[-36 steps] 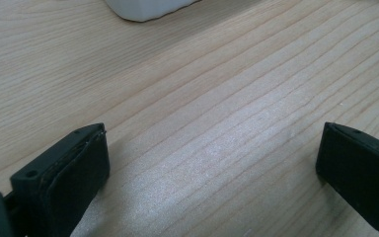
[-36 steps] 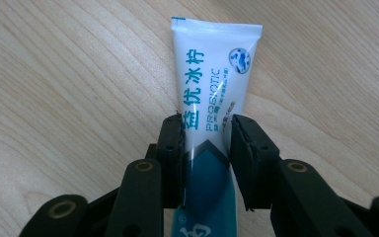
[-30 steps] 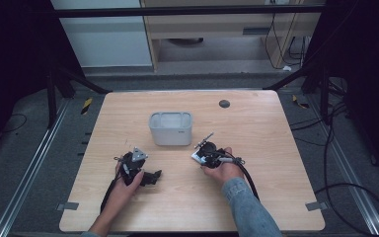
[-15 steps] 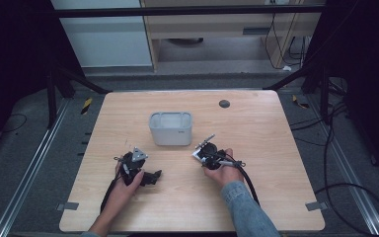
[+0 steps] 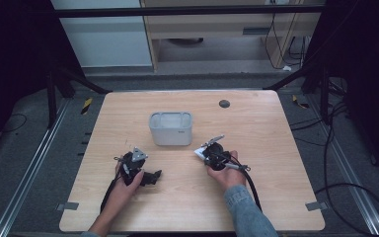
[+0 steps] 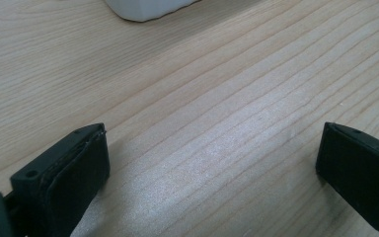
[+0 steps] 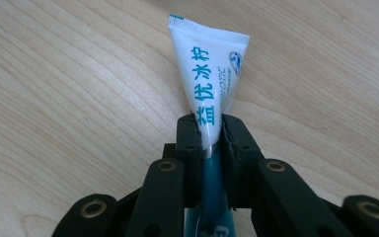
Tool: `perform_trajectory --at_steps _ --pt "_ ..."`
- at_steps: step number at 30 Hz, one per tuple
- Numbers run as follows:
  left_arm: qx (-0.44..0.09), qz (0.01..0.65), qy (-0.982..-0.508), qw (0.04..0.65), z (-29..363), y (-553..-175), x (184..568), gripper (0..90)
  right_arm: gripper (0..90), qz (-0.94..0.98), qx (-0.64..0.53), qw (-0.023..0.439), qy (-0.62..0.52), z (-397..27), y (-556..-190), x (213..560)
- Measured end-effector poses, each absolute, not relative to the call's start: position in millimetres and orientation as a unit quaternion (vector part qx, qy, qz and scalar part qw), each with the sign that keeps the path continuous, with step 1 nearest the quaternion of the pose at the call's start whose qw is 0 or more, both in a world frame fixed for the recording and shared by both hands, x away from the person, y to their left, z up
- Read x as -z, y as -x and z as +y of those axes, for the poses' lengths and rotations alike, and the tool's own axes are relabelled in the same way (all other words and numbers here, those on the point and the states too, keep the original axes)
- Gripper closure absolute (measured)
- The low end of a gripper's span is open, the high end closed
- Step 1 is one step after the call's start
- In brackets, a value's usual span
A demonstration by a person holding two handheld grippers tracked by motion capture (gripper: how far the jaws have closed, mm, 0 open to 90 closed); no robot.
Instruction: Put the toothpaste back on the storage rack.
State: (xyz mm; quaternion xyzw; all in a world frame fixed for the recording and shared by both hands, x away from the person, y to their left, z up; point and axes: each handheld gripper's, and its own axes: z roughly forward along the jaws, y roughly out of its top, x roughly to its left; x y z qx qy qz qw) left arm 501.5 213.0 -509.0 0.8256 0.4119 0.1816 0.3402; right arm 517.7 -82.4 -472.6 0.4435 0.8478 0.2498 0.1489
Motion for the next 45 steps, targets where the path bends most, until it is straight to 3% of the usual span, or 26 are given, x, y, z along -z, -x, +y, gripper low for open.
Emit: perform_trajectory --at_steps 27,45 --pt "-0.182 0.412 -0.826 0.340 213.0 -501.5 508.9 0.0 80.6 0.795 -0.346 0.180 -0.464 -131.1 -500.9 416.2" --pt "-0.182 0.411 -0.826 0.340 213.1 -501.5 508.9 0.0 80.8 0.772 -0.400 0.221 -0.441 -131.3 -491.9 369.8"
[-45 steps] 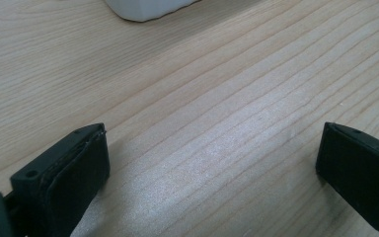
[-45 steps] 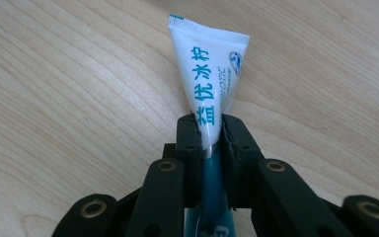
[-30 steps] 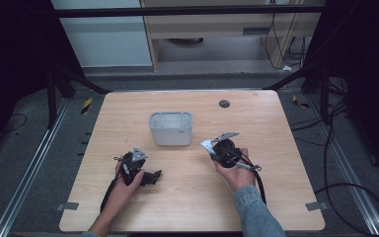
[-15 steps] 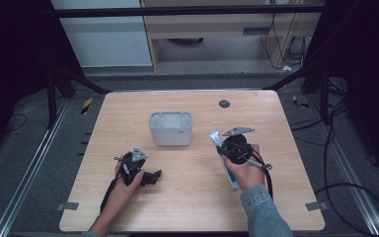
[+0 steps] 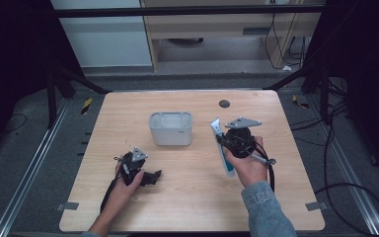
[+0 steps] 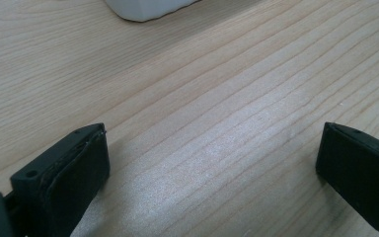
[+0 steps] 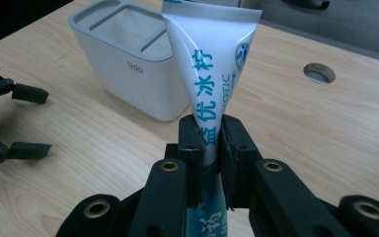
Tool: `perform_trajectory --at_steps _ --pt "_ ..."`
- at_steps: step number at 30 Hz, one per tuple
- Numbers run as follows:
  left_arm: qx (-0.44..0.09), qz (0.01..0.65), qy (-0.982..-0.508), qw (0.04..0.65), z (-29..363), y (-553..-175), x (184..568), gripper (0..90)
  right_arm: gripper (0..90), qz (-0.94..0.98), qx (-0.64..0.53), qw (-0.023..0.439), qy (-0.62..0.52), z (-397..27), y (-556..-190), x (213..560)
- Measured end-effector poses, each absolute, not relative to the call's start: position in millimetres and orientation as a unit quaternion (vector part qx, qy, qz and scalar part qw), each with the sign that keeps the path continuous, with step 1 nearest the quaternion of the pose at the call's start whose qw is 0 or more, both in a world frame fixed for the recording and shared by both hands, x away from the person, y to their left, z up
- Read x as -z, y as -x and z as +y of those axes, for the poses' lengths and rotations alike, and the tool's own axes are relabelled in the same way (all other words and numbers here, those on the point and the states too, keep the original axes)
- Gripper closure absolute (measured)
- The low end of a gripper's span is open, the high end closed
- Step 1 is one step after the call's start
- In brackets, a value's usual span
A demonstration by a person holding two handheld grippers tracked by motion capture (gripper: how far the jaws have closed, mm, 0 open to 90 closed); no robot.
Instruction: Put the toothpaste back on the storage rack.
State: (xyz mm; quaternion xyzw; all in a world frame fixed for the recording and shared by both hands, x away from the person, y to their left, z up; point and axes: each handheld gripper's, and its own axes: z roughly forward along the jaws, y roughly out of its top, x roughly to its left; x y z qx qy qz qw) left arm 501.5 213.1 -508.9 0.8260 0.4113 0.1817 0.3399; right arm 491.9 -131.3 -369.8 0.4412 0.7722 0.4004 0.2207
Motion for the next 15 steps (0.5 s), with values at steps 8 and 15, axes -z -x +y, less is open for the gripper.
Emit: perform_trajectory --at_steps 8,15 --pt "-0.182 0.411 -0.826 0.340 213.0 -501.5 508.9 0.0 80.8 0.760 -0.424 0.232 -0.435 -124.6 -494.2 365.8" --pt "-0.182 0.411 -0.826 0.340 213.1 -501.5 508.9 0.0 80.9 0.750 -0.443 0.239 -0.430 -119.0 -495.6 360.4"
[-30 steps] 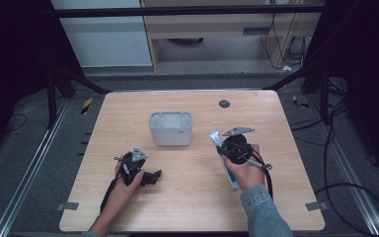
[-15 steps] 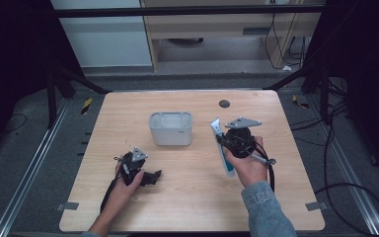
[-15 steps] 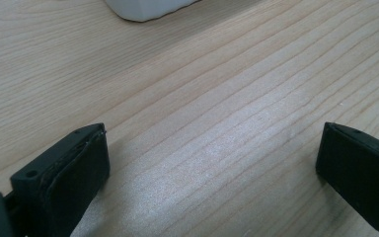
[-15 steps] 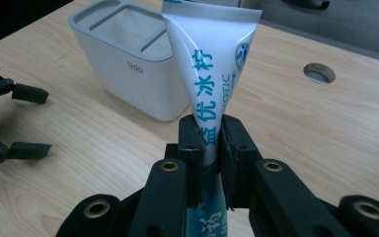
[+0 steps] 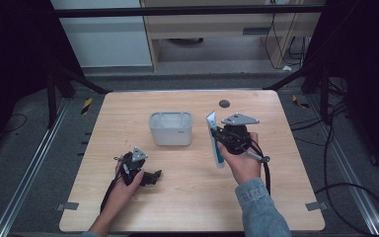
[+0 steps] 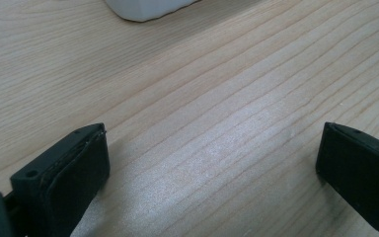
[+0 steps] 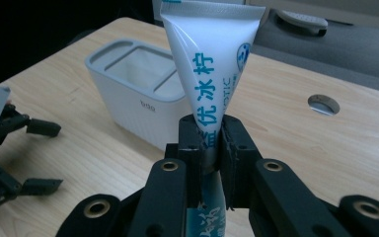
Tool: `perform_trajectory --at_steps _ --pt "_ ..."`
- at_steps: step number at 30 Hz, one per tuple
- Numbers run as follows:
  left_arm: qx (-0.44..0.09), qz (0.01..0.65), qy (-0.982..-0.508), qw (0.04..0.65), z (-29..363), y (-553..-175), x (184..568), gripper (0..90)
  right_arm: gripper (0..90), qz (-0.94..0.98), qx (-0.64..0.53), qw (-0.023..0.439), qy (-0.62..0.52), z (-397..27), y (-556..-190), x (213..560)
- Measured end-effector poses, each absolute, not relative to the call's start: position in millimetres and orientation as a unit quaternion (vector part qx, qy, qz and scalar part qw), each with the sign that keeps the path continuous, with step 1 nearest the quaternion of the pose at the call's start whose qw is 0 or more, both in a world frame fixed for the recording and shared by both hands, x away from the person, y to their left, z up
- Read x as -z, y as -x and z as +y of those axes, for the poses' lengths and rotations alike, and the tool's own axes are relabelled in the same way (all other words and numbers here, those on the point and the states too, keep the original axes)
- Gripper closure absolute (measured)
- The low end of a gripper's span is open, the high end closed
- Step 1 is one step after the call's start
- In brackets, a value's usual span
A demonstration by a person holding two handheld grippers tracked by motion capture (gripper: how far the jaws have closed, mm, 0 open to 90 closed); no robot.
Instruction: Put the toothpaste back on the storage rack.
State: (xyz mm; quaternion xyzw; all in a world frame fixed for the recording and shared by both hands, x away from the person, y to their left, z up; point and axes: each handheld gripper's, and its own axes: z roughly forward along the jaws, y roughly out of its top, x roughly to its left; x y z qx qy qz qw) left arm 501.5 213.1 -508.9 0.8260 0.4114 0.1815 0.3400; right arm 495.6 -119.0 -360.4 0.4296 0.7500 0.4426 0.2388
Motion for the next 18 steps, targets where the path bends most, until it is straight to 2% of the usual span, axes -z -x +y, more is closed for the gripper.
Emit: perform_trajectory --at_steps 12,18 --pt "-0.181 0.411 -0.826 0.340 213.1 -501.5 508.9 0.0 81.0 0.729 -0.476 0.249 -0.424 -106.6 -504.7 342.9" --pt "-0.182 0.412 -0.825 0.341 213.0 -501.6 509.0 0.0 81.1 0.714 -0.496 0.267 -0.416 -93.1 -514.1 323.3"
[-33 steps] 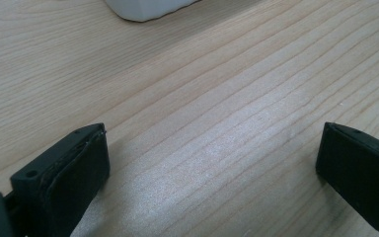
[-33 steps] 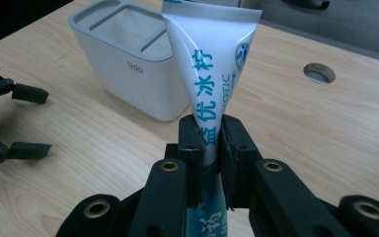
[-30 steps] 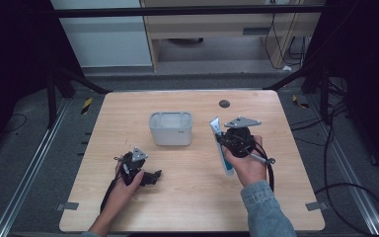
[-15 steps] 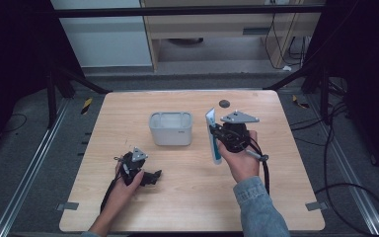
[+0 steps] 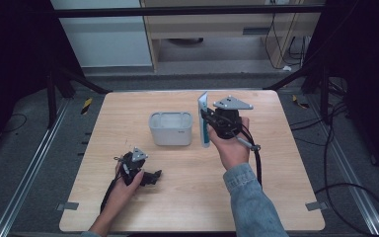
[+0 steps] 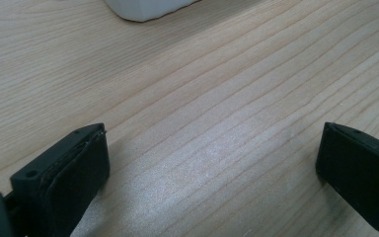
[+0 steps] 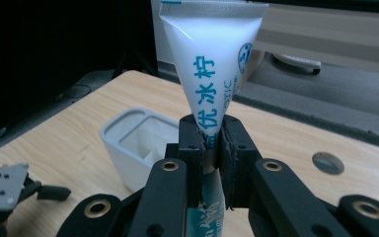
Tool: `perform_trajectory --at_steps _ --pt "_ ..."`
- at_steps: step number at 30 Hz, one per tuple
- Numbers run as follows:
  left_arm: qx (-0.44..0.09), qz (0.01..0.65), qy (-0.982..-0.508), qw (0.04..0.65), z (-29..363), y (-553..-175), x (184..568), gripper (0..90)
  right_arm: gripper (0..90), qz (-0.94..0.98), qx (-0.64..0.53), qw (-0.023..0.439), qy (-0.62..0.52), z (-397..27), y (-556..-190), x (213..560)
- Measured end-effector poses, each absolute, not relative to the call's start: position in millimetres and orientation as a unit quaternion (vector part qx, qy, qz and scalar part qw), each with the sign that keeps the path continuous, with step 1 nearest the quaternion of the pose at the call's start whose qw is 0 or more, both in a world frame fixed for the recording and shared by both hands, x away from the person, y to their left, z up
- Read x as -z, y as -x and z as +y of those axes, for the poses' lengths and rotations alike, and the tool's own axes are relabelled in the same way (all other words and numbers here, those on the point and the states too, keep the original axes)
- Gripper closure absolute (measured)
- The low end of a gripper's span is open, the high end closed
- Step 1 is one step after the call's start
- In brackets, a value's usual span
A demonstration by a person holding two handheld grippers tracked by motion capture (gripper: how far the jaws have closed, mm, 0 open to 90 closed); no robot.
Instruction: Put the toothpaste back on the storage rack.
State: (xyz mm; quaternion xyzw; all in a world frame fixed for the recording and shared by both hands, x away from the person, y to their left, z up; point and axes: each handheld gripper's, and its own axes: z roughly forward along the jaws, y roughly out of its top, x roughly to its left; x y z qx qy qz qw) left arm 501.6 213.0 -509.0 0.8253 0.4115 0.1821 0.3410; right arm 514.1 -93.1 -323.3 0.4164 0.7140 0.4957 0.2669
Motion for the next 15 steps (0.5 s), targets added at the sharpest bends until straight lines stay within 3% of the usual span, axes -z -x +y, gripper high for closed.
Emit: perform_trajectory --at_steps 15 --pt "-0.182 0.413 -0.824 0.342 211.6 -503.2 509.0 0.0 81.2 0.707 -0.512 0.272 -0.404 -59.7 -541.4 298.6"
